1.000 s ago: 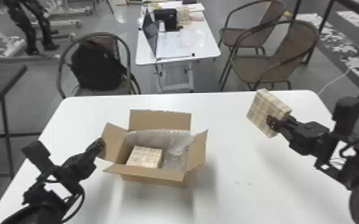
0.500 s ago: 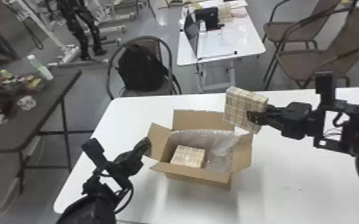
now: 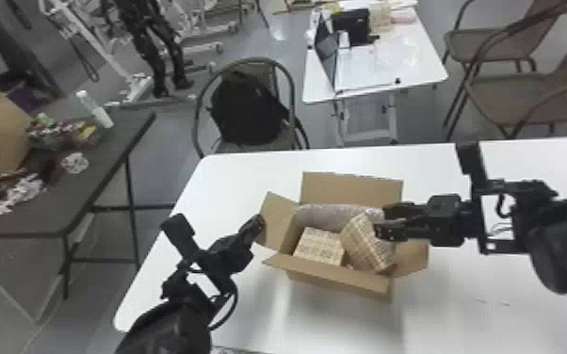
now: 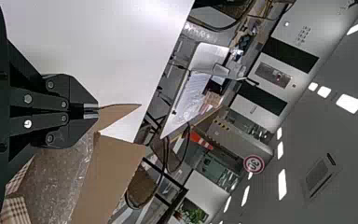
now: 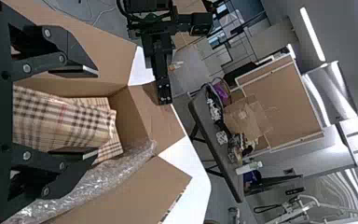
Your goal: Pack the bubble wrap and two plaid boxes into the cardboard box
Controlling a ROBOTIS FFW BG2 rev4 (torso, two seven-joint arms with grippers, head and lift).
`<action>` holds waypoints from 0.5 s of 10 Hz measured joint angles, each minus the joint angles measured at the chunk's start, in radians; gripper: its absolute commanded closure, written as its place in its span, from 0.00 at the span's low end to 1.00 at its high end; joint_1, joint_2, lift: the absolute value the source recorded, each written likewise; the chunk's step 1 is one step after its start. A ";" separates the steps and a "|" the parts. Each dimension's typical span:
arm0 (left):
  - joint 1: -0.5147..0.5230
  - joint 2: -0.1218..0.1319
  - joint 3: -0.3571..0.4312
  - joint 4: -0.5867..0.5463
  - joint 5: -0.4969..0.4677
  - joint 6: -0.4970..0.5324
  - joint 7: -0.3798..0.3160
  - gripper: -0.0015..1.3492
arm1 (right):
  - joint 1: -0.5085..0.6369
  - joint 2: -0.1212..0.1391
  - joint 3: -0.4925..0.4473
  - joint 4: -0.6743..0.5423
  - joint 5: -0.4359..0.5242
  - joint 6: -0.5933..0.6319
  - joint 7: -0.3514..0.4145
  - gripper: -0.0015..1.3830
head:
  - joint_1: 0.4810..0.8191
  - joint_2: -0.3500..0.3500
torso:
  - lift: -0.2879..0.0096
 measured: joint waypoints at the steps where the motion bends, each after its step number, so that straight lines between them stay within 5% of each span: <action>1: 0.001 0.000 0.000 0.001 0.002 -0.003 0.000 0.90 | -0.002 0.001 -0.011 0.023 -0.029 -0.011 0.013 0.08 | 0.63 1.00 | 0.81; 4: 0.007 0.000 0.003 0.000 0.010 -0.006 0.000 0.90 | 0.088 -0.019 -0.193 -0.165 -0.039 -0.019 0.000 0.19 | 0.63 1.00 | 0.81; 5: 0.003 0.001 -0.002 0.000 0.009 -0.006 0.000 0.90 | 0.182 -0.029 -0.293 -0.319 0.000 -0.036 -0.150 0.19 | 0.63 0.97 | 0.81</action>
